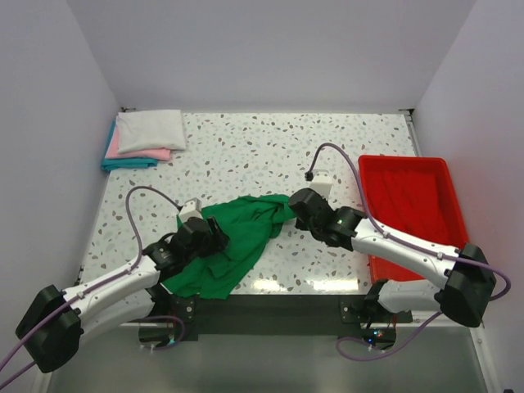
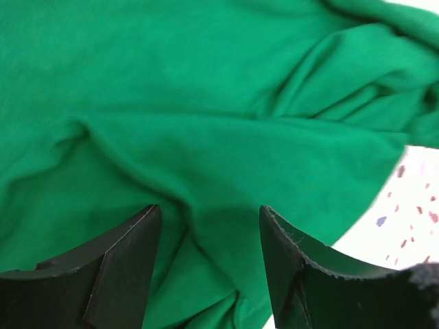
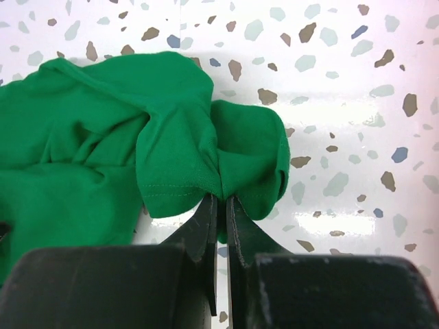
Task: Fold and stack the t-shirts
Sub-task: Flatten the tshirt out
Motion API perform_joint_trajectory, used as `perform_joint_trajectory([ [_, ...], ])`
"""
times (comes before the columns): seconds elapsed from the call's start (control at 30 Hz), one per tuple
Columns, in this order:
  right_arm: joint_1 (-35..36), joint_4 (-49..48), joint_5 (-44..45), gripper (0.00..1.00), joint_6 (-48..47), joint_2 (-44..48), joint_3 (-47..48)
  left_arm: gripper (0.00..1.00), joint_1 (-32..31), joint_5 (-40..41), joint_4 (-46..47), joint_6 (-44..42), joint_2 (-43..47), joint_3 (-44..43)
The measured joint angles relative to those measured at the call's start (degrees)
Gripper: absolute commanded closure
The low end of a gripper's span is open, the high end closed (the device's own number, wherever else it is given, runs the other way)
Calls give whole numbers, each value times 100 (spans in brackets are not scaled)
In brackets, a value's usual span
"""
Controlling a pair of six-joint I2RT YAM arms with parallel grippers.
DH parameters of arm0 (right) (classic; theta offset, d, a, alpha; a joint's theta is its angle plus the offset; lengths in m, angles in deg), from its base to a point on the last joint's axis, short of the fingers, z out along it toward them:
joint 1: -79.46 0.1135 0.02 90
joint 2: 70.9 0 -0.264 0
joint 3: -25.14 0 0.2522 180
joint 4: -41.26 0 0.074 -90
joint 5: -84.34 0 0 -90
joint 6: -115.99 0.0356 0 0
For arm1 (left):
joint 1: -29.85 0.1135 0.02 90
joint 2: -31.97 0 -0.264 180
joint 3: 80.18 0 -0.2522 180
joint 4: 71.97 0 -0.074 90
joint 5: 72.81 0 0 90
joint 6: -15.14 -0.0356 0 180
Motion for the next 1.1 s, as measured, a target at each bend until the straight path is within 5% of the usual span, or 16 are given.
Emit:
perform_joint_trajectory([
  [0.37, -24, 348, 72, 100, -142, 13, 133, 47, -59, 168, 227, 341, -420, 81],
  [0.7, -109, 481, 72, 100, -264, 114, 240, 99, 133, 474, 326, 127, -953, -330],
  [1.1, -1464, 1110, -52, 100, -1027, 785, 1849, 100, 1220, 914, -741, -1088, -136, -2870],
])
